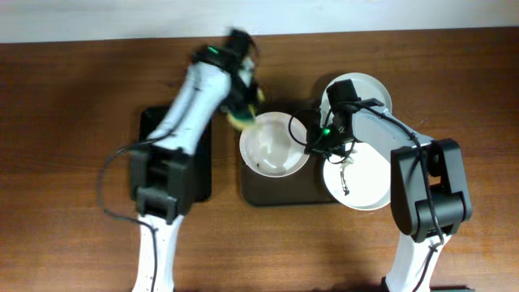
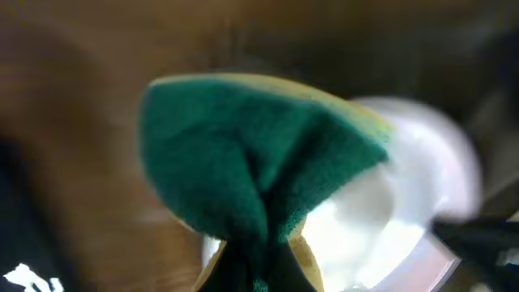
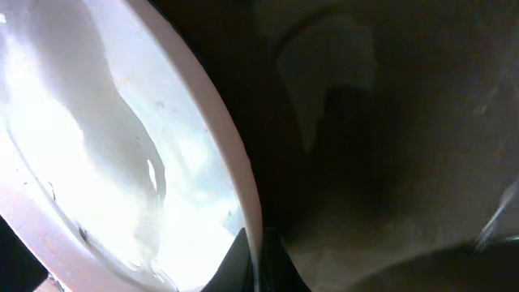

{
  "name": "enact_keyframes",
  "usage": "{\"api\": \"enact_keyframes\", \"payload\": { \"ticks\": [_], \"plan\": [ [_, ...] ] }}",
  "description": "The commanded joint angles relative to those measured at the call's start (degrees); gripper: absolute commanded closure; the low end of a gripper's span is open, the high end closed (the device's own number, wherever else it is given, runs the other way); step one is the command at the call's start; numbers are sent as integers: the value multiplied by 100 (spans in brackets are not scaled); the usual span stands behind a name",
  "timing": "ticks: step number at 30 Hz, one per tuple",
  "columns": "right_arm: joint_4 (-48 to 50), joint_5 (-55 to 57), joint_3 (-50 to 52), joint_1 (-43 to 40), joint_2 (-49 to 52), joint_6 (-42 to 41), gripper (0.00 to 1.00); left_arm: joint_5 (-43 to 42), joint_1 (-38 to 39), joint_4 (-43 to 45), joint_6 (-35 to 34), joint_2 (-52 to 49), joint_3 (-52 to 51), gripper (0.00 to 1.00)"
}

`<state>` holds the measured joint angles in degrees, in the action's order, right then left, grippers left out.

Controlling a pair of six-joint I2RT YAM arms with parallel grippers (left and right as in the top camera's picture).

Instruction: Clean dirty plates on tray and stack at the side

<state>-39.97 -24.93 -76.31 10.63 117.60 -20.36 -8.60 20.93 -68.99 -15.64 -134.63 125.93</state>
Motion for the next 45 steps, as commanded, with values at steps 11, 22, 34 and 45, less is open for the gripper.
{"api": "enact_keyframes", "payload": {
  "ticks": [11, 22, 34, 45],
  "plan": [
    [-1152, 6382, -256, 1910, -2177, -33, 96, 46, -1408, -866, -61, 328, 2378, 100],
    [-1169, 11372, -256, 4120, -2177, -271, 96, 48, -1408, -802, -63, 328, 2378, 100],
    [-374, 2629, 122, 914, -1464, -697, 96, 46, -1344, -651, -168, 328, 1740, 100],
    [87, 1740, 94, 402, -914, 2356, 43, 44, -1268, -562, -168, 328, 1740, 100]
  ]
}}
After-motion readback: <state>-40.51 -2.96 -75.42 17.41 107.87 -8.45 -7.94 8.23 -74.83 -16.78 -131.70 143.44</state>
